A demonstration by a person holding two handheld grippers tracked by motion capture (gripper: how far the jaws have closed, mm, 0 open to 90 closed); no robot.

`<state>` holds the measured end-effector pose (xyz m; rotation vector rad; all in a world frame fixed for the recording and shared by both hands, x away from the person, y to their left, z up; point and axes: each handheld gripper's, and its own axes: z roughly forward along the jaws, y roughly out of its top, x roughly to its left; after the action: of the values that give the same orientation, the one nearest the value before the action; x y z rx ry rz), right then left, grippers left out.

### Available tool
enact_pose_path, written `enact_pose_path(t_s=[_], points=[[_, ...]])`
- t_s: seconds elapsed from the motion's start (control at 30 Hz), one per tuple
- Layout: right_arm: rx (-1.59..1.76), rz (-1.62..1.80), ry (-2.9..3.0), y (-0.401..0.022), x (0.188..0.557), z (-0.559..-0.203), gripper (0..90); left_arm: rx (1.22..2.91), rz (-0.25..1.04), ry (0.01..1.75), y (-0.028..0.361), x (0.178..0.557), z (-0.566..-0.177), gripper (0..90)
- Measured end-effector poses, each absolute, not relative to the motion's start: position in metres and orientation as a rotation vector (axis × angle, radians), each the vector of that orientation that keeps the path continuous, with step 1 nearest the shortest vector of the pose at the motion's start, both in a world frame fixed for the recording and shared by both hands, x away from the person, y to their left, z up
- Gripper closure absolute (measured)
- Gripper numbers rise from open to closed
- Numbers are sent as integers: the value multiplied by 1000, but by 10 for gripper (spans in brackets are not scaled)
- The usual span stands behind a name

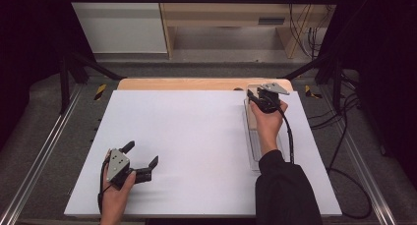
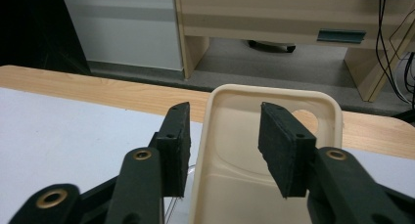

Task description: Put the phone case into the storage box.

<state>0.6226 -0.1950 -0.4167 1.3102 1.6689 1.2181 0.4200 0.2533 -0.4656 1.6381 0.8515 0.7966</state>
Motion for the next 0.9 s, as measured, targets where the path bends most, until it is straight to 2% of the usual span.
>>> enact_pose_path(t_s=[0.6,0.63,0.73,0.77,0.9], points=[[1315,1157,1667,-191,622,-410,335,1638,795,852,253,421,-466,19],[1319,1146,1663,-190,622,-409,288,1638,796,852,253,421,-466,19],[1317,1133,1658,-189,622,-408,243,1637,796,854,253,421,-466,19],[1319,1120,1657,-189,622,-407,197,1636,796,855,253,421,-466,19],[1307,1100,1668,-188,622,-406,143,1635,795,857,253,421,-466,19]])
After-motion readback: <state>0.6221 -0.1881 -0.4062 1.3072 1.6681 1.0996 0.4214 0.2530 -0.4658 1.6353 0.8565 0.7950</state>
